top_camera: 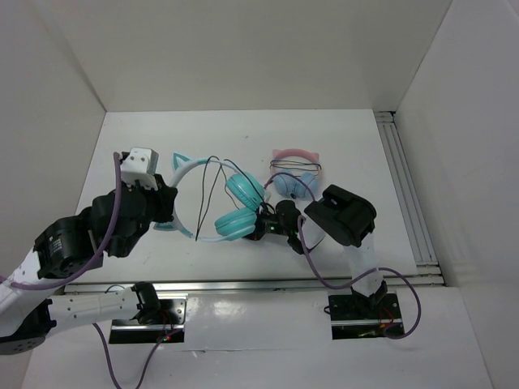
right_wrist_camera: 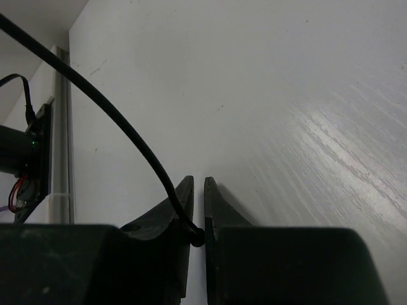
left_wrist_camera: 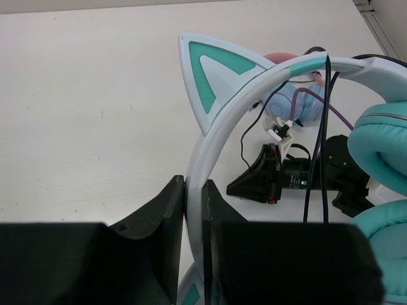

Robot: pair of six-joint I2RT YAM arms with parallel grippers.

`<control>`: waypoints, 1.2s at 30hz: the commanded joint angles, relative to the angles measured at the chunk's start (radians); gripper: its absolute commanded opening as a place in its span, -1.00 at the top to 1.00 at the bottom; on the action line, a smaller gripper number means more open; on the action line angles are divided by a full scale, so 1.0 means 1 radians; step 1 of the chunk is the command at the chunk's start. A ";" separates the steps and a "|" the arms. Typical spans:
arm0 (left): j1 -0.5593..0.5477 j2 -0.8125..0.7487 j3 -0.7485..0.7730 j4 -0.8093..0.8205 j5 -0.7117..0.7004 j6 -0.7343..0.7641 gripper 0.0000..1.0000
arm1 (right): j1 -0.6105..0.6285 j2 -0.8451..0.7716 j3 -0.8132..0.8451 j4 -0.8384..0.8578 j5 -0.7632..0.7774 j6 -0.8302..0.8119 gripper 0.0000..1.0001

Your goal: Wrap the headphones

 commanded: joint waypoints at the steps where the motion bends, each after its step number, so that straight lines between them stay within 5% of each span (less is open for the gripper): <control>1: -0.003 -0.017 0.016 0.097 -0.049 -0.056 1.00 | -0.004 0.002 -0.048 -0.043 0.010 -0.037 0.91; 15: 0.050 0.078 -0.026 0.056 -0.317 -0.261 1.00 | 0.094 -0.212 -0.111 -0.217 0.111 -0.062 1.00; 23: 0.415 0.358 0.045 0.168 -0.057 -0.135 1.00 | 0.304 -0.551 -0.143 -0.556 0.340 -0.174 1.00; 28: 0.481 0.390 0.005 0.237 0.012 -0.117 1.00 | 0.352 -0.699 -0.107 -0.726 0.343 -0.235 1.00; 36: 0.461 0.519 0.012 0.108 -0.106 -0.172 1.00 | 0.422 -0.811 0.045 -0.946 0.193 -0.349 1.00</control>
